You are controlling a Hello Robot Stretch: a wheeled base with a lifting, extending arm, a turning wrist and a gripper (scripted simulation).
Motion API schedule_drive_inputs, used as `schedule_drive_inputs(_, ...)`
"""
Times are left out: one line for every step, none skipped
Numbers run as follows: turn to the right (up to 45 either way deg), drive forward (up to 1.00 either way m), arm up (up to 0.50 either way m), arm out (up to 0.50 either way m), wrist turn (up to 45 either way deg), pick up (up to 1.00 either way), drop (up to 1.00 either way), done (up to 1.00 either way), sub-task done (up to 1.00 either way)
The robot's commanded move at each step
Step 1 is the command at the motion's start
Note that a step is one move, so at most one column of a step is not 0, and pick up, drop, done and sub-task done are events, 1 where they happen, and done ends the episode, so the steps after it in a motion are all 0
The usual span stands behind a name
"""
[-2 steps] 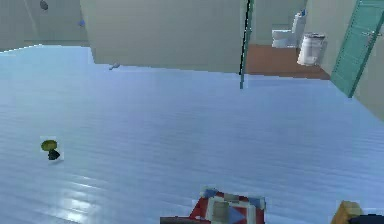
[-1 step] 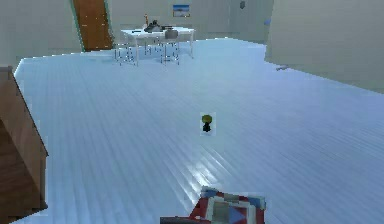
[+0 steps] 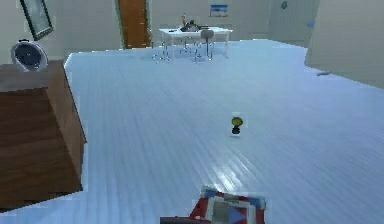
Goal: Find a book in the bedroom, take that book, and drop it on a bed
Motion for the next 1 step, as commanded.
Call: schedule_drive_inputs(45.0, 0.00, 0.00, 0.00, 0.0, 0.00, 0.00, 0.00, 0.00)
